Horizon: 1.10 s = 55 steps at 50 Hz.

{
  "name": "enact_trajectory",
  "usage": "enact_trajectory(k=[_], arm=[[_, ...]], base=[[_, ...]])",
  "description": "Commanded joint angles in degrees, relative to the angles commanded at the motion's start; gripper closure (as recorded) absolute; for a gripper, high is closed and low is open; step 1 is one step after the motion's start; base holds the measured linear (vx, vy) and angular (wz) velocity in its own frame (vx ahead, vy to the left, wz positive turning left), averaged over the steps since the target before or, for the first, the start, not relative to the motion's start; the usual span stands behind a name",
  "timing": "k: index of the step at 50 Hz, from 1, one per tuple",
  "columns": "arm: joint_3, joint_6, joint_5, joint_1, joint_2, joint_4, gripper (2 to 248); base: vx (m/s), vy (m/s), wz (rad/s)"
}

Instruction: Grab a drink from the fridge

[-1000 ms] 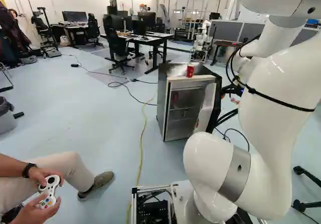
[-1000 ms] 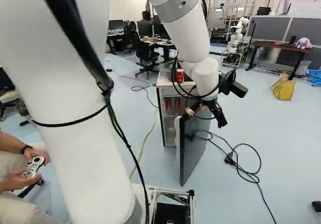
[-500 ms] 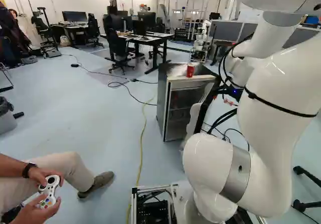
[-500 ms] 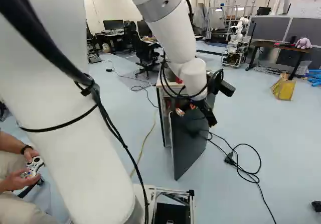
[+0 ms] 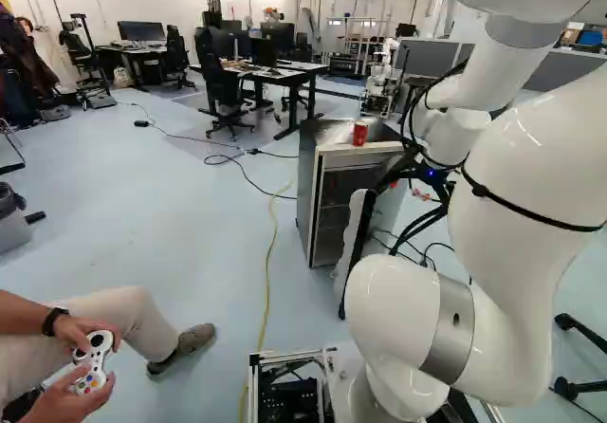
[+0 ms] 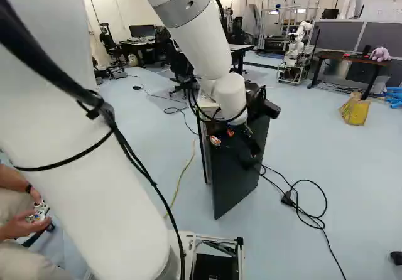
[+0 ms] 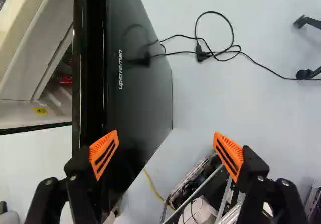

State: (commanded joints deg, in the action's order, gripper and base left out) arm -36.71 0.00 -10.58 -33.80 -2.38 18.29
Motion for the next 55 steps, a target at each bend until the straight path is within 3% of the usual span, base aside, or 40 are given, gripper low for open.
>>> enact_trajectory(k=[55], arm=[[-3.0, 0.0, 0.0, 8.1, -2.8, 0.0, 3]], base=[[0.000, 0.000, 0.000]])
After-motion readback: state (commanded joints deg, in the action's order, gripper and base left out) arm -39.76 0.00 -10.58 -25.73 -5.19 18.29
